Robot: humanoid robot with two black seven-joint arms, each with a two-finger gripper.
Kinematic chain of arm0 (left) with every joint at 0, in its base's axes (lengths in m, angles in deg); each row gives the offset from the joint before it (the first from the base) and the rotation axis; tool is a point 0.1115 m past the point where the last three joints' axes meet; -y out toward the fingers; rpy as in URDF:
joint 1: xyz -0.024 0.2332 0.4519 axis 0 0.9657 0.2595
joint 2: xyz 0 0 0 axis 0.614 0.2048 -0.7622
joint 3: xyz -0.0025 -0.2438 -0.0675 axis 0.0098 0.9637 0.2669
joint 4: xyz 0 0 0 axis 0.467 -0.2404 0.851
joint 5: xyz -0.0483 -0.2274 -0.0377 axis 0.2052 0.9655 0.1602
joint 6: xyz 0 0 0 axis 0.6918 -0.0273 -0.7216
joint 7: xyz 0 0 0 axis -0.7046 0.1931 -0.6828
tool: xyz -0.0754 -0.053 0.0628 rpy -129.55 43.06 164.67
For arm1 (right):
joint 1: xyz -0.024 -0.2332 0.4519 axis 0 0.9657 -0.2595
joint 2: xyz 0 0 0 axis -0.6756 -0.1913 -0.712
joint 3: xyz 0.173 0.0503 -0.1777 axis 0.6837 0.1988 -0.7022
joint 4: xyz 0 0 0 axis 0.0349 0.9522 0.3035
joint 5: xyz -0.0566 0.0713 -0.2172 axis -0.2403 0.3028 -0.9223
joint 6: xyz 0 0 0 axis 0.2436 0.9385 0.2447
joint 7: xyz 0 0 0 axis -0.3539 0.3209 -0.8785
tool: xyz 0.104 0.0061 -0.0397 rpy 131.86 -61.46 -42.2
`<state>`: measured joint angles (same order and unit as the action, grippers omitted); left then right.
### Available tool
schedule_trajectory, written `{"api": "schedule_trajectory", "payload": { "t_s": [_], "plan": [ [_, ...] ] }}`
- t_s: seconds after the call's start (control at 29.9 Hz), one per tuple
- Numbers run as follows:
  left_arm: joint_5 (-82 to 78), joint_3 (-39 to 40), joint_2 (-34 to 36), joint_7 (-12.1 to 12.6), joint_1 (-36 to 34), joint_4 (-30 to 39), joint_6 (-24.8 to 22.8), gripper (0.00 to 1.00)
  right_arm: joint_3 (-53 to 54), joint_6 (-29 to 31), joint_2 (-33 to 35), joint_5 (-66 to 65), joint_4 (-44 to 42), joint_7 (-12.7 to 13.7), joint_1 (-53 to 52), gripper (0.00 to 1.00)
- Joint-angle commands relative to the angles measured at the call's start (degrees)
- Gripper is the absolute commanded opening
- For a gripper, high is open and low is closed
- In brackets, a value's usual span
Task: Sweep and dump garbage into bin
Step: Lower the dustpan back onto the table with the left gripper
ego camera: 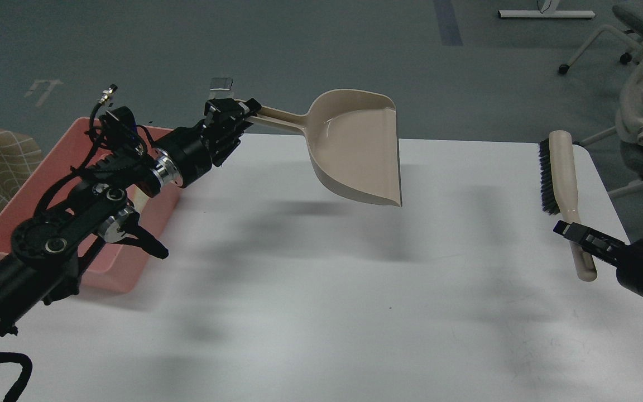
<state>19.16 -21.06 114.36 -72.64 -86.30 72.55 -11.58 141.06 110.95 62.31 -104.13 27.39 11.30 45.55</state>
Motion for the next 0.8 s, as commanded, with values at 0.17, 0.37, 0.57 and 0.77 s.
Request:
{"api": "schedule_trajectory", "payload": {
  "t_s": [0.17, 0.37, 0.57, 0.77],
  "plan": [
    [0.17, -9.33, -1.16, -0.44, 2.71, -0.27, 3.40, 0.02, -0.51, -0.01, 0.27, -0.02, 1.84, -0.06, 4.66, 0.00],
    [0.09, -9.59, -2.39, -0.53, 6.14, -0.36, 5.16, 0.03, -0.51, -0.01, 1.23, -0.02, 1.76, -1.29, 7.13, 0.00],
    [0.26, -9.59, -2.22, -0.53, 6.32, -0.36, 5.34, 0.05, -0.86, -0.01, 1.33, -0.02, 1.23, -1.74, 8.36, 0.00],
    [0.79, -9.51, -1.17, -0.53, 6.32, -0.09, 5.34, 0.14, -3.67, -0.01, 0.89, 0.07, 1.67, -1.82, 8.45, 0.00]
  ]
}}
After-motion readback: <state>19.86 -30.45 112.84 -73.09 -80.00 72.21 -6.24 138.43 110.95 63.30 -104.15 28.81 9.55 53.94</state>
